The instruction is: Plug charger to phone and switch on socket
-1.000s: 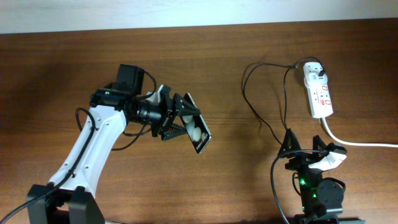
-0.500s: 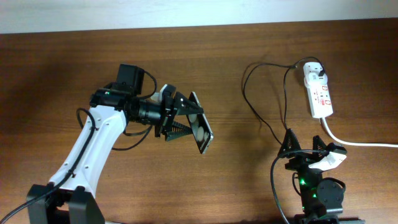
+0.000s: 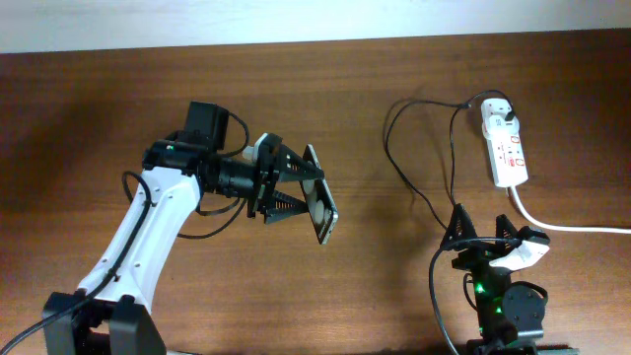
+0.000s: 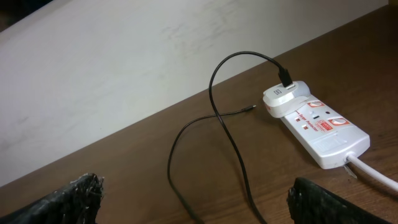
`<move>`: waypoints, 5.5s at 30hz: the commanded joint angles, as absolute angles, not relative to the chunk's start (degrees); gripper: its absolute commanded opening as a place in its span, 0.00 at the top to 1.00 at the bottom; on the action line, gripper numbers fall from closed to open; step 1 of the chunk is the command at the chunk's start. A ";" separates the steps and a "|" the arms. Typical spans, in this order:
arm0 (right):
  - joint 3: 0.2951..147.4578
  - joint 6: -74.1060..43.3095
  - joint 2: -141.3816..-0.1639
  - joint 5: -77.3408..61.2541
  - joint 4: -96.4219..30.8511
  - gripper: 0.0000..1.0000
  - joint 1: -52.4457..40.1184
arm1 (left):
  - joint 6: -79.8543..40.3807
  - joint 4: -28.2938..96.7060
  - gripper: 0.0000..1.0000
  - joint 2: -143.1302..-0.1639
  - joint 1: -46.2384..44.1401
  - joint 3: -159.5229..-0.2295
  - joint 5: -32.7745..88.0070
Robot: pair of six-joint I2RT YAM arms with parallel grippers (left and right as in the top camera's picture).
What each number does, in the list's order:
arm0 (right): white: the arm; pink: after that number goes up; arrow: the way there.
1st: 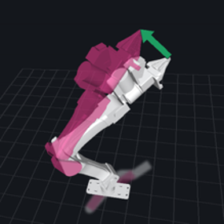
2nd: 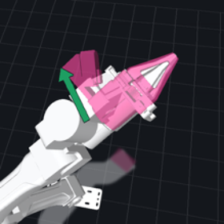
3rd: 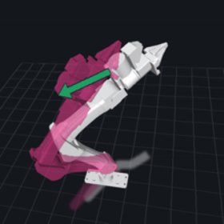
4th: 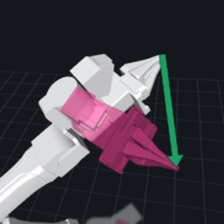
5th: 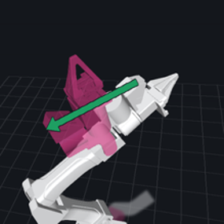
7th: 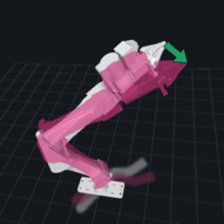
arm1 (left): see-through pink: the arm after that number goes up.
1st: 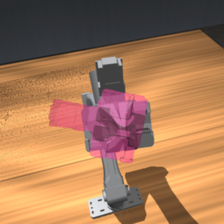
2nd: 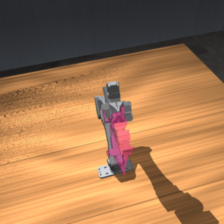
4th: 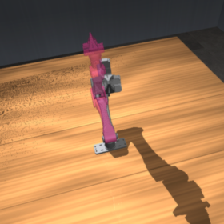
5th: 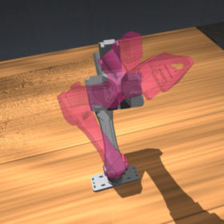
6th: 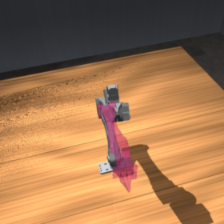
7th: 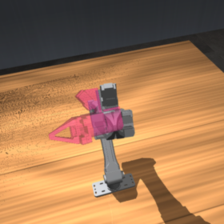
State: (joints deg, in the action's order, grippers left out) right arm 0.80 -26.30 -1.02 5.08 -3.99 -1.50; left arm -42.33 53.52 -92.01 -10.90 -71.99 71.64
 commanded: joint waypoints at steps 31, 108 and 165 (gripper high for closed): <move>12.25 -51.03 -11.27 -37.36 -10.57 0.02 -1.87 | -42.44 52.93 0.45 -91.92 -10.66 -72.03 61.41; 40.62 -68.27 -66.00 -29.28 5.34 0.96 -30.35 | -50.24 83.20 0.01 -48.80 -5.96 -69.63 6.79; 40.62 -102.98 -66.92 -36.91 5.41 0.96 -30.48 | -87.85 33.50 0.27 -56.69 -14.94 -48.97 29.95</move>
